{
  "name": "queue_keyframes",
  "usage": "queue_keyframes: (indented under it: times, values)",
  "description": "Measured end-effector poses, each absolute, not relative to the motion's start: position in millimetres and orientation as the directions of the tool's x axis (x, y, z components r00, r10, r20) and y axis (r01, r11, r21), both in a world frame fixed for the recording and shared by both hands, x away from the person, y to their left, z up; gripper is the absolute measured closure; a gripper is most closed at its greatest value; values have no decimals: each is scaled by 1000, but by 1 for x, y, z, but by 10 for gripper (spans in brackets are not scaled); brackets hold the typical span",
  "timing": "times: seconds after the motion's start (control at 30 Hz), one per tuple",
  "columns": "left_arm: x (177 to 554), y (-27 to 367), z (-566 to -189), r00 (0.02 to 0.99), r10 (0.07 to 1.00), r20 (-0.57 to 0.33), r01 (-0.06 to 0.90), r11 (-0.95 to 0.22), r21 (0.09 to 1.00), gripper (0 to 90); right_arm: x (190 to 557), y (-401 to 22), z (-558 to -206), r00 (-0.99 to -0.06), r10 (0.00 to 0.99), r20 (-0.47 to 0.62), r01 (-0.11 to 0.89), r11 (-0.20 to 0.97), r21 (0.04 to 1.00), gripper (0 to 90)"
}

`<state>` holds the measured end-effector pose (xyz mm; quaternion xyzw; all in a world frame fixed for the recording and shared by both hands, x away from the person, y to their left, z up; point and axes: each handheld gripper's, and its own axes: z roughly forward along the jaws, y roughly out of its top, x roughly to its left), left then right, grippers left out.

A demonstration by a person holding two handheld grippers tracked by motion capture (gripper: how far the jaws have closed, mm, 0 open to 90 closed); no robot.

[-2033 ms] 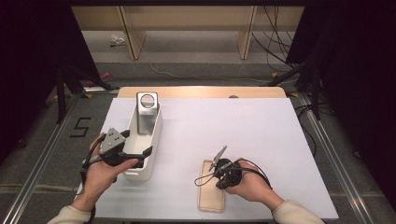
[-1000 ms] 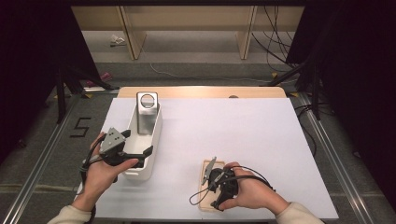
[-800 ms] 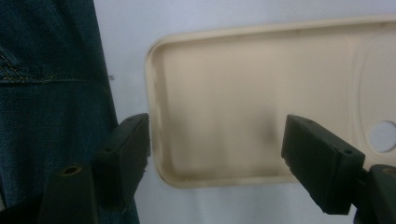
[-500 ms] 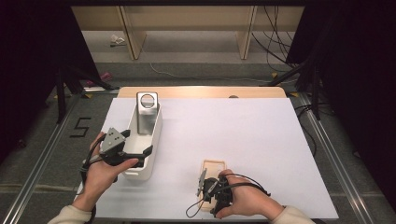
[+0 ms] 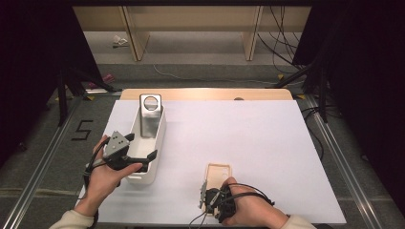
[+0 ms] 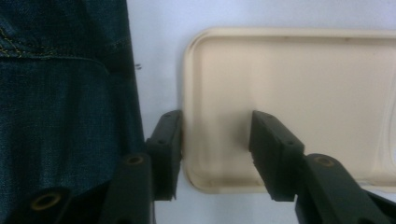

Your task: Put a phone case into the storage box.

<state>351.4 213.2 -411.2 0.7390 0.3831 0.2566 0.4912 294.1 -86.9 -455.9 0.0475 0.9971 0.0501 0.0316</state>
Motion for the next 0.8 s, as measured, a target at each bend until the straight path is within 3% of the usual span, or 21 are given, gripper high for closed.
queue_keyframes:
  times: [0.5, 0.8]
  values:
    - [351, 212, -412, 579, 816, 2, 315, -226, 922, 8, 283, -83, -454, -998, 44, -39, 40, 995, 90, 844]
    - [351, 212, -412, 578, 816, 2, 315, -226, 922, 8, 284, -84, -454, -999, 44, -21, 42, 995, 93, 871]
